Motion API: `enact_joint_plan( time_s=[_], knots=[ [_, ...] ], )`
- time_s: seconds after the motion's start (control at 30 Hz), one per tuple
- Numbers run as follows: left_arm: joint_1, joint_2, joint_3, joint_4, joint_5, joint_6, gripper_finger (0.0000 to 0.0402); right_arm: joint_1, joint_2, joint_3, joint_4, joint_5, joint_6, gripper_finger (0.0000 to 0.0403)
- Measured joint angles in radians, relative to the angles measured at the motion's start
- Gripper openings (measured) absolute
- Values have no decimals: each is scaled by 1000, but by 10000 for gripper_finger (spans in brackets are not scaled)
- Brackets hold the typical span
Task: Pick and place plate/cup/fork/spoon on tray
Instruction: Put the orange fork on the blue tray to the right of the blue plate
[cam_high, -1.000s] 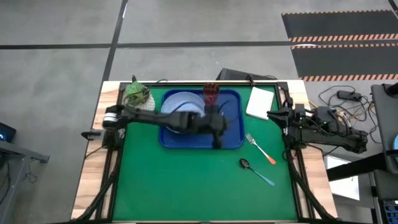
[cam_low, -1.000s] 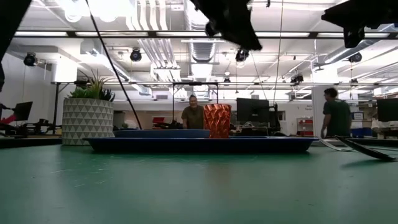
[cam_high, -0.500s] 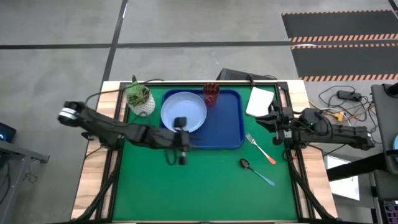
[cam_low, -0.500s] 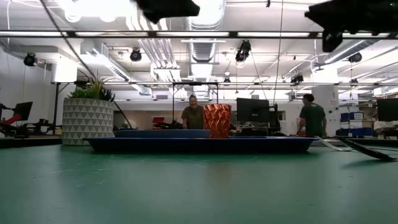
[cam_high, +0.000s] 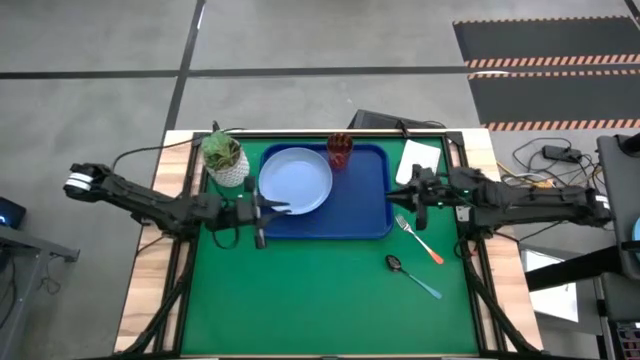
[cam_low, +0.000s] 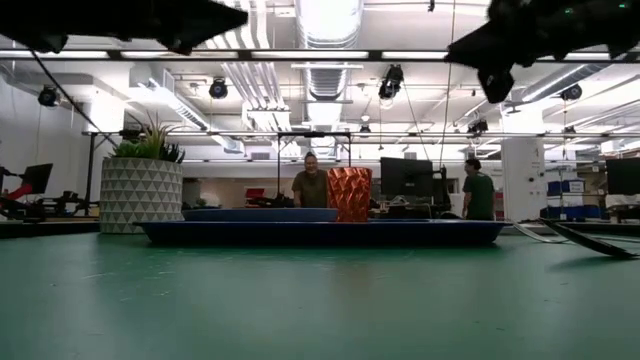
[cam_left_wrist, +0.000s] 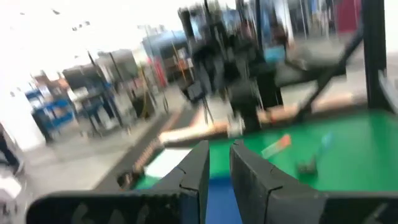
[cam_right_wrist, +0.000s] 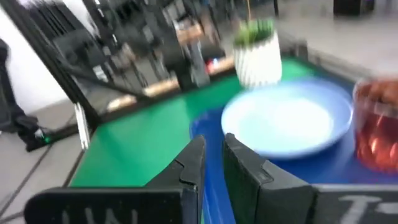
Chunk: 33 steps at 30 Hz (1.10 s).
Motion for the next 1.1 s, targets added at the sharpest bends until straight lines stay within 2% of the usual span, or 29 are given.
enact_joint_plan(
  time_s=[0.1, 0.23, 0.37, 0.5, 0.7, 0.93, 1.1],
  knots=[
    [-4, -43, -32, 81, 0, 2, 44, 40, 61, 47, -33, -23, 31, 43],
    [-10, -81, -68, 76, 1, -21, 44, 132, 135, 91, -36, -49, 17, 43],
    [-10, -84, -90, 78, 3, -75, 44, 234, 206, 113, -46, 15, 7, 43],
    [-10, -82, -91, 77, 3, -76, 44, 314, 254, 141, -86, 55, 81, 43],
    [-10, -82, -86, 78, 3, -68, 44, 372, 282, 205, -389, 87, 266, 43],
    [-6, -83, -88, 79, -1, -7, 44, 373, 284, 258, -958, 127, 553, 43],
    [-5, -80, -87, 103, -8, 61, 44, 373, 285, 239, -1121, 126, 670, 29]
  ],
)
